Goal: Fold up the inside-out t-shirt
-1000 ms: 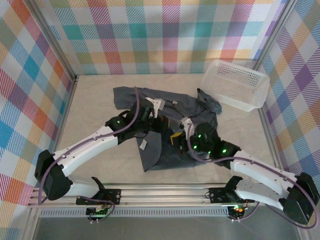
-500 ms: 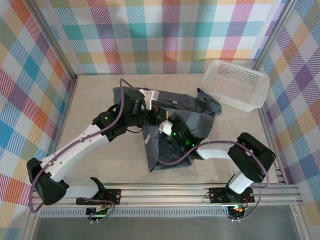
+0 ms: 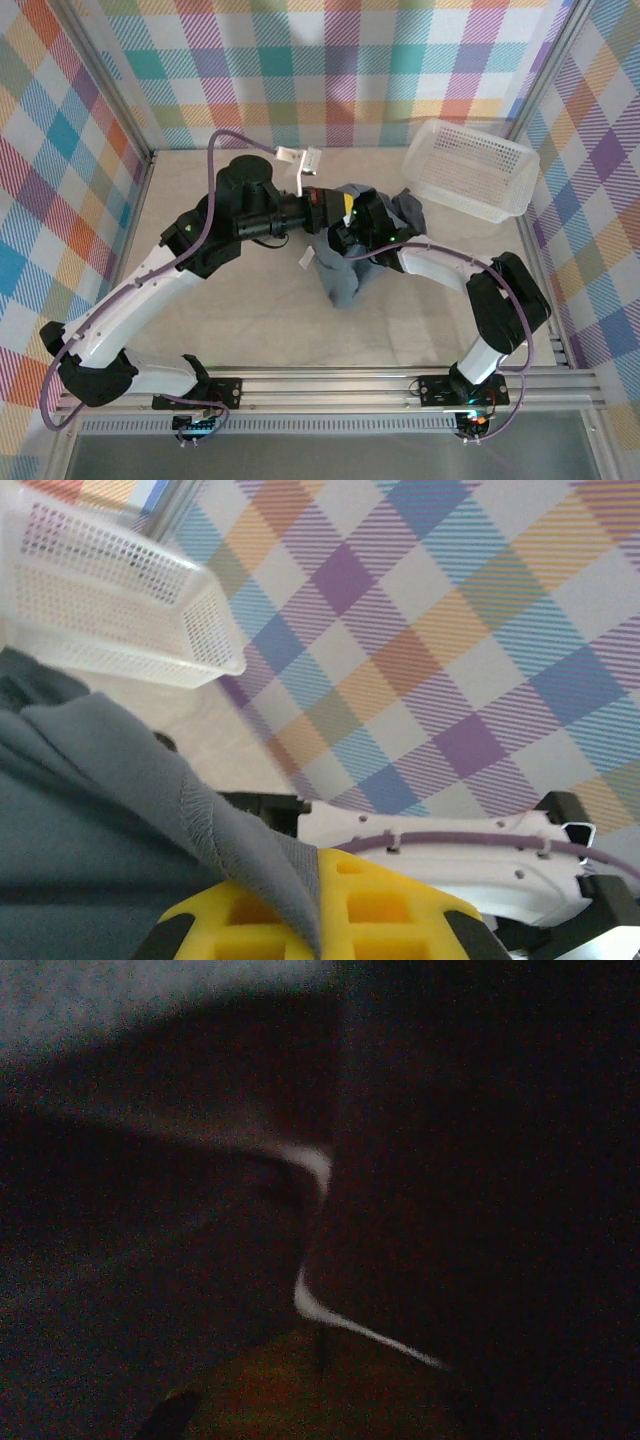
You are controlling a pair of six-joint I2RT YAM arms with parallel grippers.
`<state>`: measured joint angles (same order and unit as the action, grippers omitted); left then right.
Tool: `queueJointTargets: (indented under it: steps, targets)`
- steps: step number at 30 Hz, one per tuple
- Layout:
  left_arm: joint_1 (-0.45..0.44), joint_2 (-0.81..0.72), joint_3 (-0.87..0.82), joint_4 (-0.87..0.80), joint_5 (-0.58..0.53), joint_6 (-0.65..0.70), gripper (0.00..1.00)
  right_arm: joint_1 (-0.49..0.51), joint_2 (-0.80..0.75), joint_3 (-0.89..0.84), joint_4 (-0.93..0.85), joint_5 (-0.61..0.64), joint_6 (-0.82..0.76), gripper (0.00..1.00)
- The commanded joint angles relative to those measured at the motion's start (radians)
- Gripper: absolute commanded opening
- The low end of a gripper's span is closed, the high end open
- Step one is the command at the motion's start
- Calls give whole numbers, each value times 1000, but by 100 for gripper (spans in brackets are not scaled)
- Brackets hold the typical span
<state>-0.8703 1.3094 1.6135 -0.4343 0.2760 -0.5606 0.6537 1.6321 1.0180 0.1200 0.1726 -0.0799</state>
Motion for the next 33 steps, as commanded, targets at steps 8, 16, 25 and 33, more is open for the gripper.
queueJointTargets:
  steps: [8, 16, 25, 33]
  targets:
    - [-121, 73, 266, 9, 39, 145, 0, -27, 236, 187, -44, -169, 224, 11]
    - [-208, 37, 283, 17, 56, 276, 0, -53, 389, 410, -234, -230, 299, 25]
    - [-308, -27, 314, -126, -173, 528, 0, -75, 367, 525, -357, -422, 367, 20]
    - [-310, -26, 302, -142, -108, 536, 0, -98, 269, 537, -357, -347, 495, 15]
